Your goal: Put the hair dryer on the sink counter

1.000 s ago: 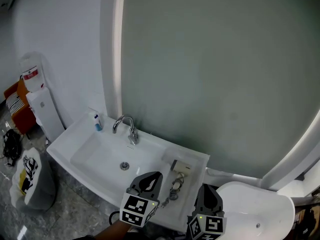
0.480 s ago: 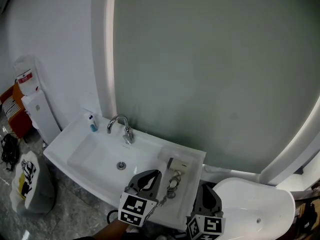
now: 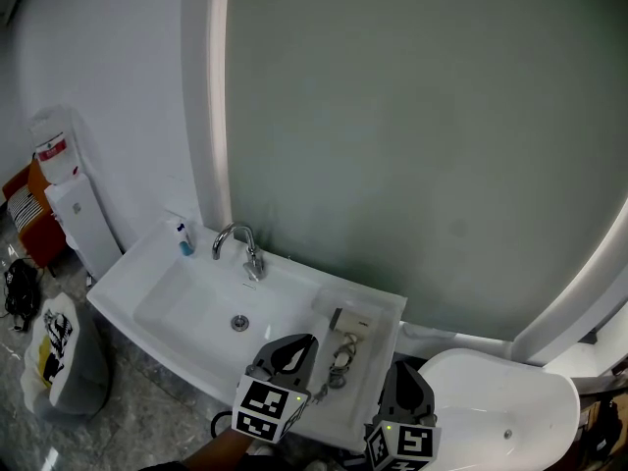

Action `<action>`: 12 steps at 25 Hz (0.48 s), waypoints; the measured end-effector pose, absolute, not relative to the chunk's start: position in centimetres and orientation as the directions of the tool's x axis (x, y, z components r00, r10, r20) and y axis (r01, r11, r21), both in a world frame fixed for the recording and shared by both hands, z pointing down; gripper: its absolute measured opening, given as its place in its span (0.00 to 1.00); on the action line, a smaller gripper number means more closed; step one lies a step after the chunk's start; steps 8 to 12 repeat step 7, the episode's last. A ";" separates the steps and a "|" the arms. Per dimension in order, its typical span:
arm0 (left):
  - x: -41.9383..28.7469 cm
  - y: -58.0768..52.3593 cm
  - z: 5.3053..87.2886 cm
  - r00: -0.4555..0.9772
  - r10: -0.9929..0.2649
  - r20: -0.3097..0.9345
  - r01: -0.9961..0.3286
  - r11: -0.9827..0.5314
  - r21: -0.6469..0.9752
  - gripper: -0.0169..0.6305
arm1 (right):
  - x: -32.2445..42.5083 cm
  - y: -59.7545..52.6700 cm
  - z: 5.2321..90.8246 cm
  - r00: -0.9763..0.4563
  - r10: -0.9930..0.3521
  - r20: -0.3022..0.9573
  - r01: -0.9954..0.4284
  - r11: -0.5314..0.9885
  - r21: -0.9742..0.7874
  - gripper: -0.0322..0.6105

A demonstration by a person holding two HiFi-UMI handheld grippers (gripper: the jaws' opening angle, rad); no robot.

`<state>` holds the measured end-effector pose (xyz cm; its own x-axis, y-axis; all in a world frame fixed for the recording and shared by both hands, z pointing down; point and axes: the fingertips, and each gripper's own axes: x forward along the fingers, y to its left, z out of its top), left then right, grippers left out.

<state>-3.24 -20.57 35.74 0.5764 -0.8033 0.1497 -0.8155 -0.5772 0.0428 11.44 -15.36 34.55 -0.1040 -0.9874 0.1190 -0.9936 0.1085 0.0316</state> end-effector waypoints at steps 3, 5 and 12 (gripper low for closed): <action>-3.2 -20.4 36.0 0.577 -0.802 0.155 -0.815 -0.579 0.037 0.06 | 11.3 -15.4 34.7 -0.109 -0.987 0.121 -0.993 0.114 0.031 0.08; -3.1 -20.3 35.9 0.577 -0.802 0.152 -0.814 -0.580 0.029 0.06 | 11.3 -15.3 34.8 -0.110 -0.987 0.121 -0.993 0.114 0.029 0.08; -3.0 -20.3 35.7 0.577 -0.804 0.147 -0.814 -0.581 0.018 0.06 | 11.3 -15.3 34.8 -0.109 -0.987 0.122 -0.993 0.113 0.029 0.08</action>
